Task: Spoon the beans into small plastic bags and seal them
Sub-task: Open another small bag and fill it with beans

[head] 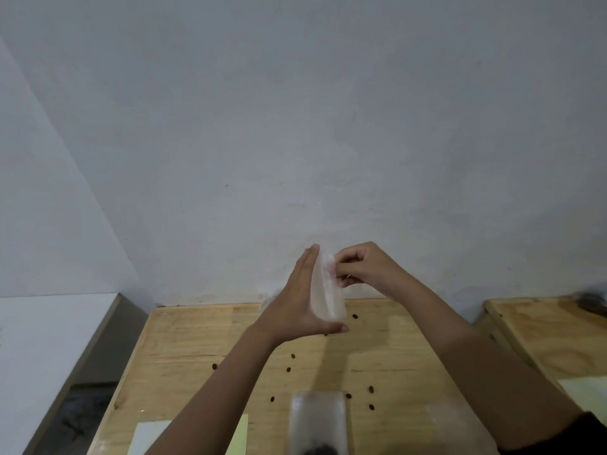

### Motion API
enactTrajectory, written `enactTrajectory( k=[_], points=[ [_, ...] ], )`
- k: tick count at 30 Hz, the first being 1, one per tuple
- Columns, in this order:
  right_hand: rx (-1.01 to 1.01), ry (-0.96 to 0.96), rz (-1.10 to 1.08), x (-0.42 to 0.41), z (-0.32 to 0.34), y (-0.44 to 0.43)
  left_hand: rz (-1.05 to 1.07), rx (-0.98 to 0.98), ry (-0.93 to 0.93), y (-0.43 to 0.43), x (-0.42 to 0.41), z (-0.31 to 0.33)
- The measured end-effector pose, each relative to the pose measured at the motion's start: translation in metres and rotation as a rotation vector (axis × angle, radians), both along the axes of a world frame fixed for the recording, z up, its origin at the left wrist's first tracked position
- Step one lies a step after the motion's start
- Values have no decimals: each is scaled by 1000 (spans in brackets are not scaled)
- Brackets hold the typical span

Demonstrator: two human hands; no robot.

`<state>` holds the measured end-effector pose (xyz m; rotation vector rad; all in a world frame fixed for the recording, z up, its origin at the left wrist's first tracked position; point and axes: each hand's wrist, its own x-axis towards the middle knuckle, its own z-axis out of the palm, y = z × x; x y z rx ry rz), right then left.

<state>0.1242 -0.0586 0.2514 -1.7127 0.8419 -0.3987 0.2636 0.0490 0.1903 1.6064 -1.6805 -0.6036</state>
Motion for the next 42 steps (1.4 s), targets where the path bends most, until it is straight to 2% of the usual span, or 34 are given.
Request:
enactTrajectory(
  k=[2, 5, 7, 10, 12, 17, 20, 23, 28, 32, 35, 39, 42],
  points=[
    [-106, 95, 43, -1, 8, 0, 21, -57, -97, -2, 2, 0],
    [-531, 394, 54, 2, 16, -1, 67, -172, -180, -6, -1, 0],
    [-675, 419, -10, 4, 15, 2, 112, -187, -155, -8, -3, -1],
    [-563, 172, -154, 3, 8, 11, 179, -205, -72, -11, -2, -1],
    [-448, 109, -150, 2, 8, 16, 197, -237, -65, -10, 0, 0],
    [-380, 431, 94, 8, 9, 29, 93, -287, -105, -8, 2, -8],
    [-455, 492, 110, 13, 8, 34, 68, -257, -103, -4, 6, -13],
    [-416, 489, 149, 15, 3, 37, 55, -217, -83, -1, 13, -18],
    [-310, 353, 183, 23, -7, 34, 46, -162, -90, 2, 29, -23],
    [-353, 430, 205, 44, -23, 27, 66, -149, -116, -1, 45, -35],
    [-198, 333, 246, 51, -39, 14, 104, -89, -88, 0, 60, -45],
    [24, 112, 39, 52, -73, -9, 163, 27, -106, -4, 82, -66],
    [12, 162, -104, 47, -112, -30, 176, 159, -122, -4, 97, -90]
  ],
)
